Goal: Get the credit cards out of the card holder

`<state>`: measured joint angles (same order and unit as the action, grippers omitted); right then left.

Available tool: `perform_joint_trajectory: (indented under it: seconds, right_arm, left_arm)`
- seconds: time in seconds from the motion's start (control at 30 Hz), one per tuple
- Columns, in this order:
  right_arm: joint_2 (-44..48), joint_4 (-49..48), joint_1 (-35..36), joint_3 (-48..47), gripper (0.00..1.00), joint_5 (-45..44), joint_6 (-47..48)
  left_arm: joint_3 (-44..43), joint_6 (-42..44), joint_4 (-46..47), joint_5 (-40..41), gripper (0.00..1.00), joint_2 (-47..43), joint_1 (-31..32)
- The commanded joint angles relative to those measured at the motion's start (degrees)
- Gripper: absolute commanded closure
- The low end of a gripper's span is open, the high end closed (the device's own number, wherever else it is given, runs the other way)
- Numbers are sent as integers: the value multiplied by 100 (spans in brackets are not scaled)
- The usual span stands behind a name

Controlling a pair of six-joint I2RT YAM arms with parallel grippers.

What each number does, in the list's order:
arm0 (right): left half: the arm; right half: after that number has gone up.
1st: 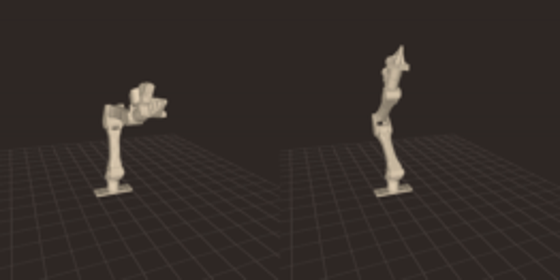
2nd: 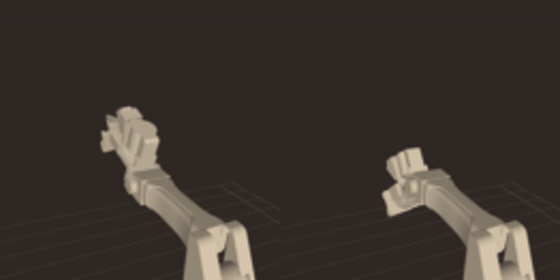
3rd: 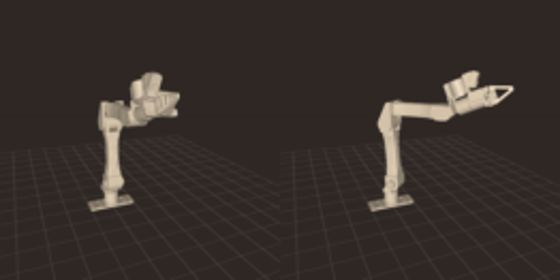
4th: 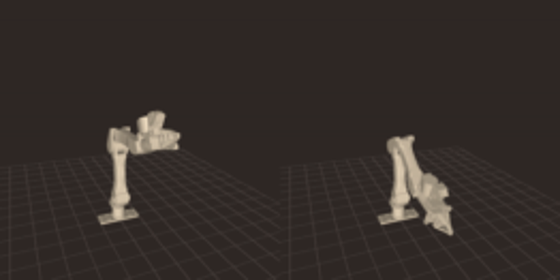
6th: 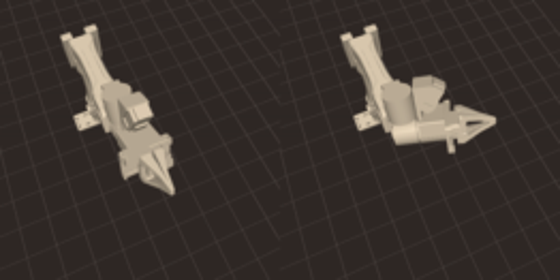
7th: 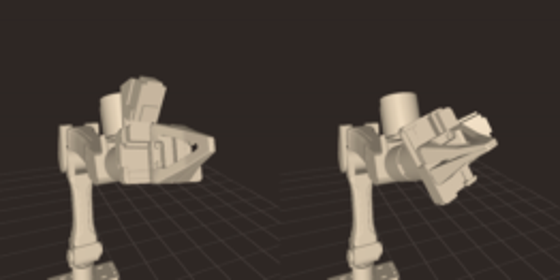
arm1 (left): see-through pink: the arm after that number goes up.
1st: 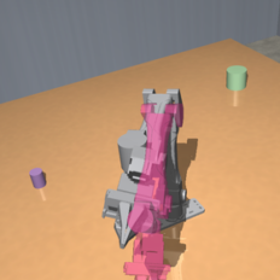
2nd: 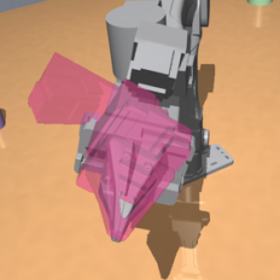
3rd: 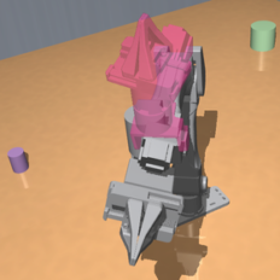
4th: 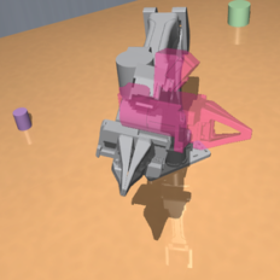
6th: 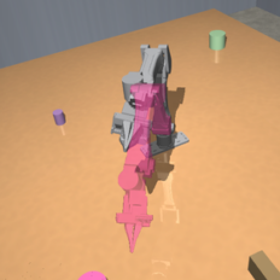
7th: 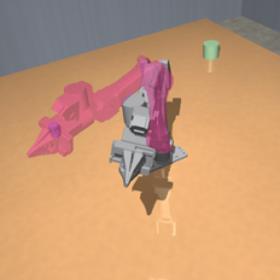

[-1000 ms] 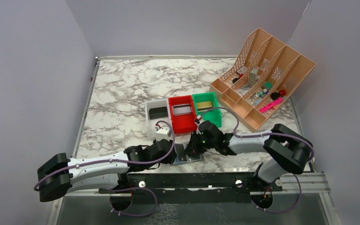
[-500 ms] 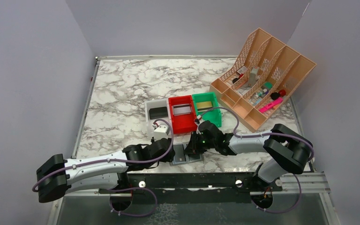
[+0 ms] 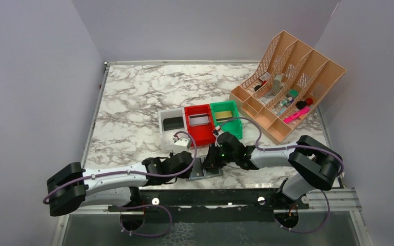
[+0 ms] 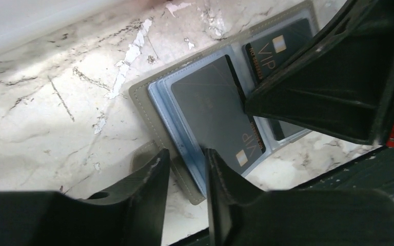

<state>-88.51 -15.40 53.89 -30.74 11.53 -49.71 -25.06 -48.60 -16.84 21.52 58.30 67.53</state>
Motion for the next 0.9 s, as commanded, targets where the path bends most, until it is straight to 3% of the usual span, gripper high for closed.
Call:
perform_joint_trajectory:
  seconds: [0.0,0.2,0.63,0.87]
  right_arm:
    - [-29,61,-28,6,83,-164,32]
    - [59,-13,-36,39,83,-117,30]
    - [-116,-920,-36,196,83,538,-199]
    - [-147,-1045,-36,209,84,671,-194]
  left_arm:
    - [-232,158,294,-220,71,577,22]
    - [-251,-32,185,-167,87,957,22]
    - [-38,-57,354,-223,100,1192,19]
    - [96,-122,499,-295,100,1262,19]
